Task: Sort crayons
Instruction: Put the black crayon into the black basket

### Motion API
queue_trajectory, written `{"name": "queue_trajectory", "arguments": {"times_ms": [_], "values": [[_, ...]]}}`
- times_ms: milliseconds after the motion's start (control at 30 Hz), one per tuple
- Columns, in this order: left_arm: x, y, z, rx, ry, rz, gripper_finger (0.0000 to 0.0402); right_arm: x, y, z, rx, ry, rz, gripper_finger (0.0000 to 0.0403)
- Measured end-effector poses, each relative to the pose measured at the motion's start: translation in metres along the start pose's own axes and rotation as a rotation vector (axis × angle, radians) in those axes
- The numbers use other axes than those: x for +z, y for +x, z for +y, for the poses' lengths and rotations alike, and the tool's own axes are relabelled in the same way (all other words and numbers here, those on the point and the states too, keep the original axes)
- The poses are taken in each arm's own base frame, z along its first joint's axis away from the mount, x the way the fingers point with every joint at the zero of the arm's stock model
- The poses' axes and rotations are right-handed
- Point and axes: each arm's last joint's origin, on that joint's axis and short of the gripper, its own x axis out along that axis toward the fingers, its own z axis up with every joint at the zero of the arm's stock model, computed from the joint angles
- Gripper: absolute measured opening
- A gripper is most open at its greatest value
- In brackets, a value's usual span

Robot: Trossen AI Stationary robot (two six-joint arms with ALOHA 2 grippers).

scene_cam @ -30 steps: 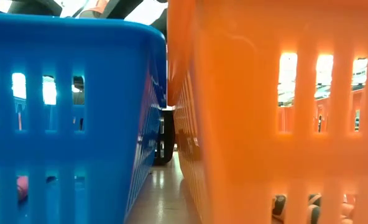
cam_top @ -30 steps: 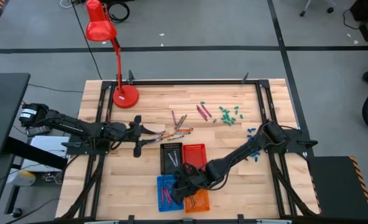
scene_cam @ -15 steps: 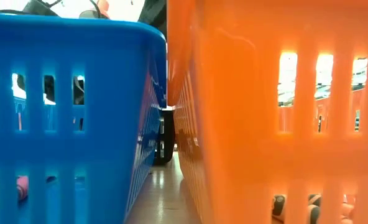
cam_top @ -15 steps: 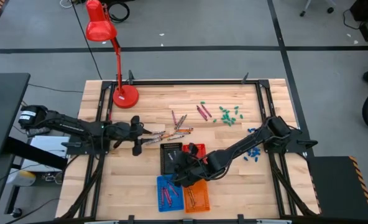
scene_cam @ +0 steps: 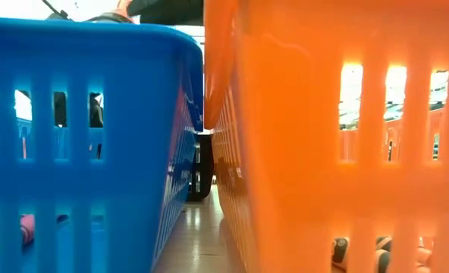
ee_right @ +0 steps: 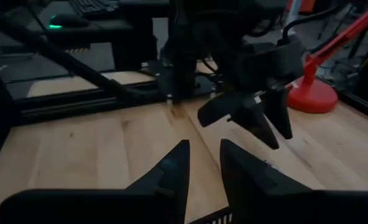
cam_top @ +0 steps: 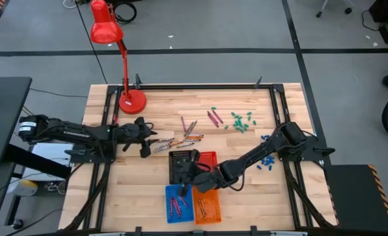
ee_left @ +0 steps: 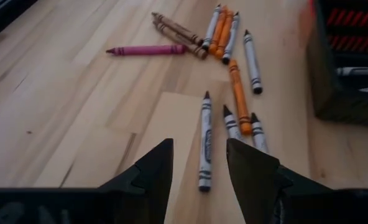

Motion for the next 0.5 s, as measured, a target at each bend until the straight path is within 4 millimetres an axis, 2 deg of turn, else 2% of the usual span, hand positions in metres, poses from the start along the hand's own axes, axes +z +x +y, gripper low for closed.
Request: {"name": "queue_trajectory", "arguments": {"times_ms": [233,500], "values": [[-0.006,0.010,0.000,0.007,0.005,0.056,0.0162,-0.007,0.003,-0.006,-0.003,-0.017,-0.026,0.0093],[-0.011,0.023,0.000,0.027,0.008,0.094,0.0162,-0.005,0.003,-0.005,0.002,-0.031,-0.043,0.0093]]}}
